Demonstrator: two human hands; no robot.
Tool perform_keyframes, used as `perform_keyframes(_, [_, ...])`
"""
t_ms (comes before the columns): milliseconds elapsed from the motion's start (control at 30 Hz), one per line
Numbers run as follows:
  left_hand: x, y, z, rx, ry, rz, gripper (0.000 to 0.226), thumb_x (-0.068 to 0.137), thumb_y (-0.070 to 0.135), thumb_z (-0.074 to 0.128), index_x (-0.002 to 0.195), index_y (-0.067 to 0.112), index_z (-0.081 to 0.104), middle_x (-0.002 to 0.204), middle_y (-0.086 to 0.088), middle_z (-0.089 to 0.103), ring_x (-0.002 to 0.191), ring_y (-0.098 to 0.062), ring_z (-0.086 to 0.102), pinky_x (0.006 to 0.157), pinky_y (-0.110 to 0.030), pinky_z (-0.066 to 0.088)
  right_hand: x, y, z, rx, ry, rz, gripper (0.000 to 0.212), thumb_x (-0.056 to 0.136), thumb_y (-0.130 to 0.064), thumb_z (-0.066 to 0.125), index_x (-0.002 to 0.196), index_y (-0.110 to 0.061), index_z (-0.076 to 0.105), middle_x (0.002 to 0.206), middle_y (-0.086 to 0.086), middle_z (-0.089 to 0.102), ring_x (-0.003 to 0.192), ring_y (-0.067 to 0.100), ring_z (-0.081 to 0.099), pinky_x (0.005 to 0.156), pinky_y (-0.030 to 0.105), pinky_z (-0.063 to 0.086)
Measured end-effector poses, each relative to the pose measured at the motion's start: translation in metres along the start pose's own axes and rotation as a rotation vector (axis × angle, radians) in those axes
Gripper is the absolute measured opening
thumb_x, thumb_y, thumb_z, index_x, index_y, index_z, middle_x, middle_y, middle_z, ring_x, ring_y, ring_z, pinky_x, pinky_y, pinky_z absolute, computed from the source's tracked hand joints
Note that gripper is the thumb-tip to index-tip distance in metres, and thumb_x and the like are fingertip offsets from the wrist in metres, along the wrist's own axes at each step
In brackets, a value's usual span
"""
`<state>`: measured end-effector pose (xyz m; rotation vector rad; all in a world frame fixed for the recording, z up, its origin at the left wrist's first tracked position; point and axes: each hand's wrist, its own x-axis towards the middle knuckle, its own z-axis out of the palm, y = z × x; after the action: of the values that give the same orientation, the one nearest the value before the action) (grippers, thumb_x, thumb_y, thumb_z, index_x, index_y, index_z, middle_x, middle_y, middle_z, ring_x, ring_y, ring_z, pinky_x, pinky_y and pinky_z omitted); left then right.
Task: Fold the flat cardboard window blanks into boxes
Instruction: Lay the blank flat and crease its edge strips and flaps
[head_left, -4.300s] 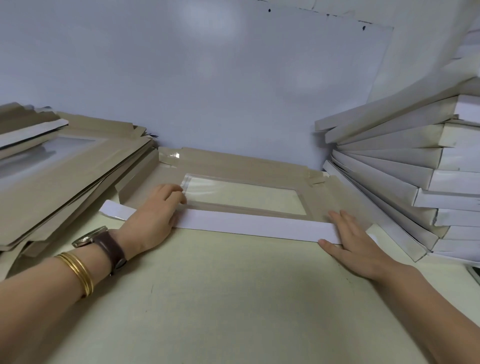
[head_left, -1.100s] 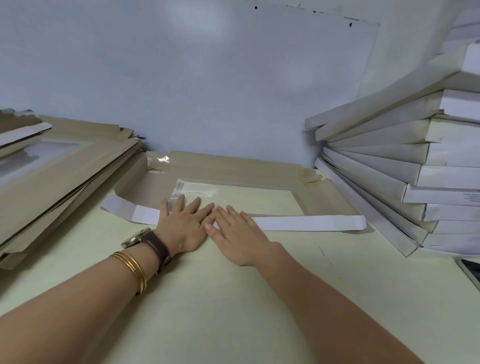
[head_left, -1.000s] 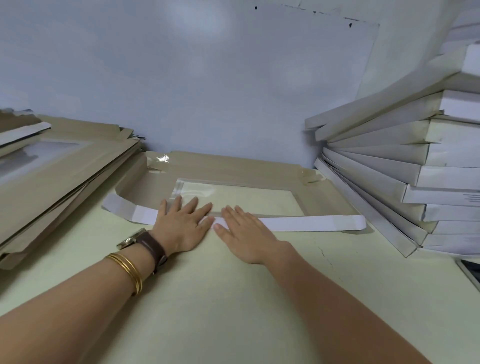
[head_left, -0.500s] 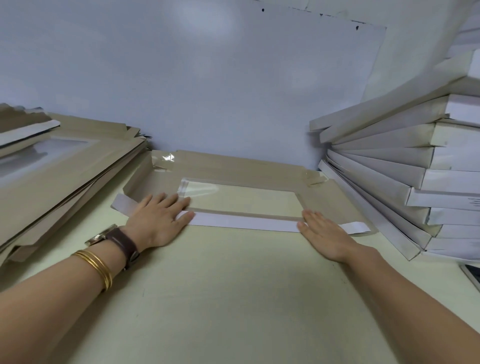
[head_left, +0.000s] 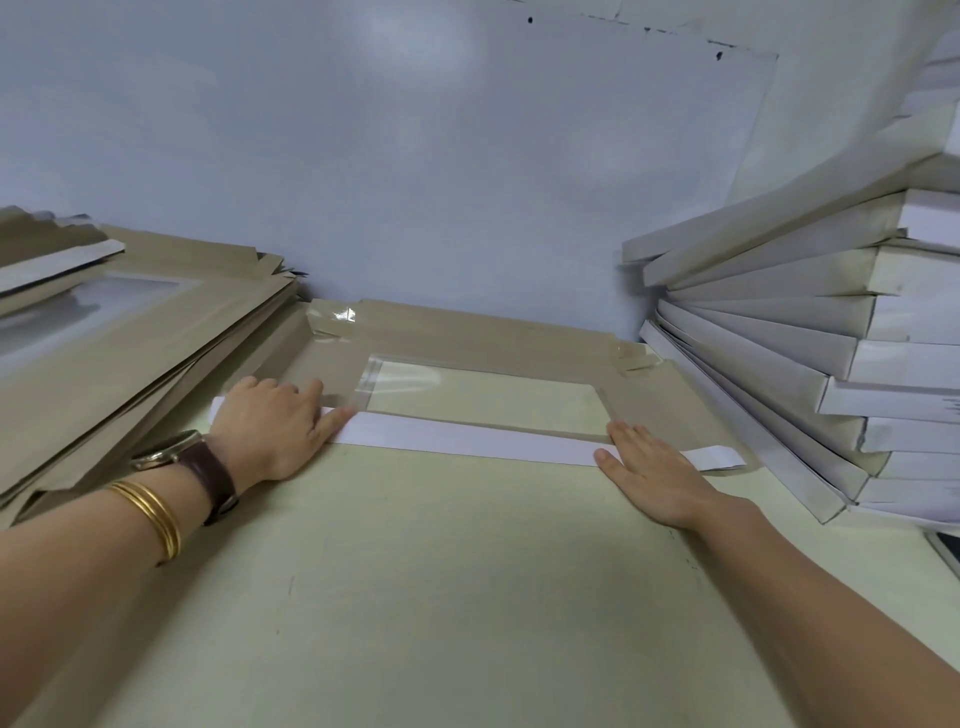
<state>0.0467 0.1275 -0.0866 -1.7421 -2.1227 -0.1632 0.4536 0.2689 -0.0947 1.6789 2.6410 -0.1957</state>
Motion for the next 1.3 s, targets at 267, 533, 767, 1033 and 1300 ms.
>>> perform_keyframes(267, [0.010,-0.013,-0.002,0.007,-0.130,0.021,0.063,0.083,0.073,0.003,0.072,0.026,0.043,0.088,-0.001,0.065,0.090,-0.026,0.063,0.064,-0.032,0.035,0.001,0.002,0.000,0.008,-0.004,-0.011,0.067,0.099,-0.057,0.014,0.156,-0.021,0.005,0.163,-0.006,0.002,0.149,0.013,0.000,0.118,0.032,0.004])
perform_keyframes(533, [0.012,-0.023,-0.008,-0.153,-0.122,0.011,0.065,0.086,0.073,0.027,0.065,0.017,0.053,0.065,0.003,0.055,0.067,-0.016,0.053,0.054,-0.031,0.032,0.002,0.004,0.002,0.005,0.007,-0.017,0.068,0.099,-0.058,0.015,0.156,-0.020,0.008,0.163,-0.006,0.004,0.149,0.015,0.001,0.119,0.034,0.005])
perform_keyframes(767, [0.010,-0.029,-0.008,-0.148,-0.199,-0.045,0.068,0.093,0.063,0.016,0.069,0.017,0.059,0.073,-0.002,0.057,0.080,-0.024,0.054,0.066,-0.033,0.038,0.001,0.002,0.002,0.006,-0.003,-0.009,0.068,0.099,-0.058,0.015,0.156,-0.022,0.006,0.163,-0.007,0.001,0.149,0.012,-0.002,0.118,0.031,0.001])
perform_keyframes(1033, [0.008,-0.012,-0.002,-0.114,-0.069,-0.017,0.028,0.100,0.036,0.036,0.093,0.015,0.052,0.100,-0.007,0.056,0.099,-0.030,0.053,0.084,-0.038,0.039,0.001,0.000,0.002,0.015,-0.022,0.005,0.066,0.099,-0.057,0.015,0.156,-0.025,0.004,0.163,-0.008,-0.003,0.149,0.012,-0.005,0.119,0.031,-0.001])
perform_keyframes(1300, [0.014,0.023,0.013,-0.463,-0.131,-0.029,0.045,0.103,0.029,0.030,0.145,0.017,0.038,0.145,-0.003,0.043,0.133,-0.023,0.038,0.111,-0.036,0.027,0.001,-0.001,-0.001,0.012,-0.038,-0.008,0.060,0.100,-0.057,0.014,0.154,-0.036,0.002,0.163,-0.007,-0.004,0.149,0.014,-0.006,0.120,0.033,-0.001])
